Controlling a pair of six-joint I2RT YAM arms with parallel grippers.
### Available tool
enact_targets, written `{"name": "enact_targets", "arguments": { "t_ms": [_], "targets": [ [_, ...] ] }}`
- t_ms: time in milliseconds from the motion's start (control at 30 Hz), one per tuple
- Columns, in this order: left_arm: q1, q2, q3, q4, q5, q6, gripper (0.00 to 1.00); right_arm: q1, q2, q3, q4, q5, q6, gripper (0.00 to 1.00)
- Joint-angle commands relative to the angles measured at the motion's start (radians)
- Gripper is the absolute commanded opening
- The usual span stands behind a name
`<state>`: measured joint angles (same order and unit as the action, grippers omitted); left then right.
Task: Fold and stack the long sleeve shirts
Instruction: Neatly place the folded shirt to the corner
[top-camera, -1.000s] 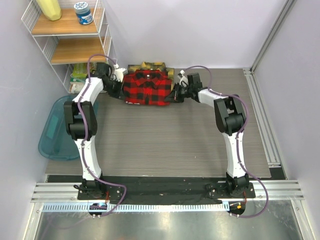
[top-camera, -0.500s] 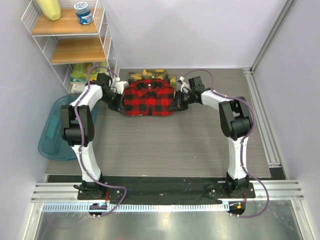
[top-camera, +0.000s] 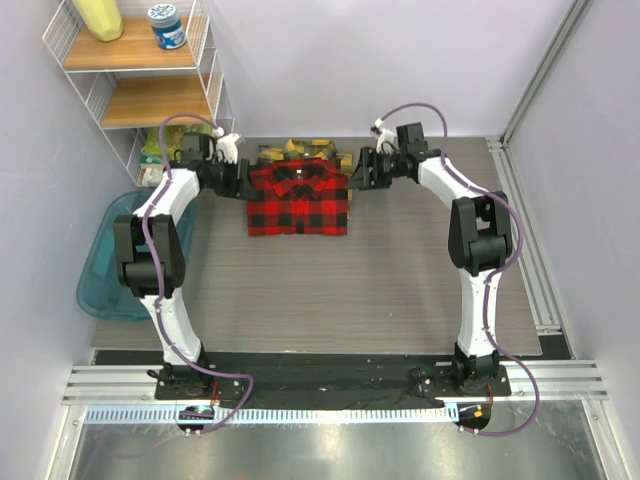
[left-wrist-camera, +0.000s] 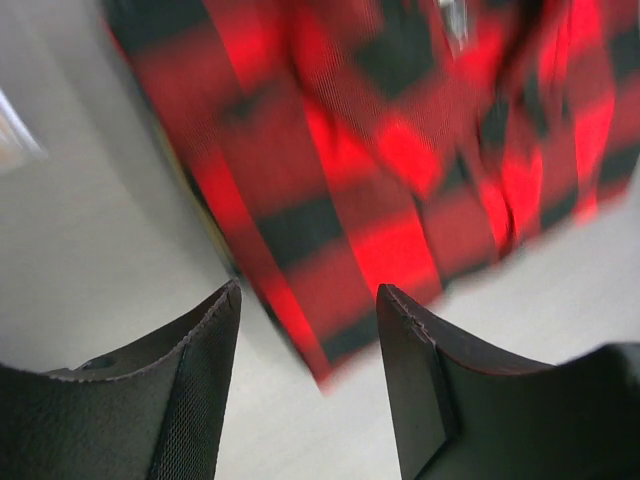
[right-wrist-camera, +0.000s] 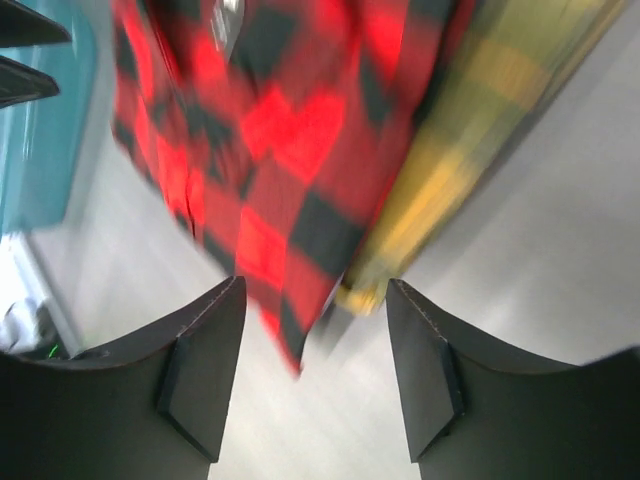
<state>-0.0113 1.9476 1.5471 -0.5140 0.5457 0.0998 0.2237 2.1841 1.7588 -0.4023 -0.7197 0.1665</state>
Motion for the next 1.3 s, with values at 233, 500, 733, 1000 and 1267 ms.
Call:
{"name": "enact_targets", "arguments": {
  "t_ms": [233, 500, 733, 1000, 1267],
  "targets": [
    [0.007, 0.148, 0.116, 0.350, -0.066, -0.201, 0.58, 0.006, 0.169, 0.235, 0.240, 0.086, 0.059, 0.64],
    [0.007, 0.185, 0.097, 0.407, -0.085, -0.235, 0.61, 0.025, 0.226, 0.257, 0.316, 0.083, 0.108, 0.66],
    [0.007, 0.201, 0.096, 0.422, -0.076, -0.261, 0.61, 0.028, 0.253, 0.254, 0.396, 0.065, 0.168, 0.63],
    [0.007, 0.194, 0.056, 0.477, -0.113, -0.285, 0.62, 0.039, 0.272, 0.261, 0.447, 0.060, 0.200, 0.55],
    [0.004, 0.189, 0.058, 0.425, -0.174, -0.357, 0.63, 0.039, 0.295, 0.274, 0.445, 0.080, 0.222, 0.54]
  ]
}}
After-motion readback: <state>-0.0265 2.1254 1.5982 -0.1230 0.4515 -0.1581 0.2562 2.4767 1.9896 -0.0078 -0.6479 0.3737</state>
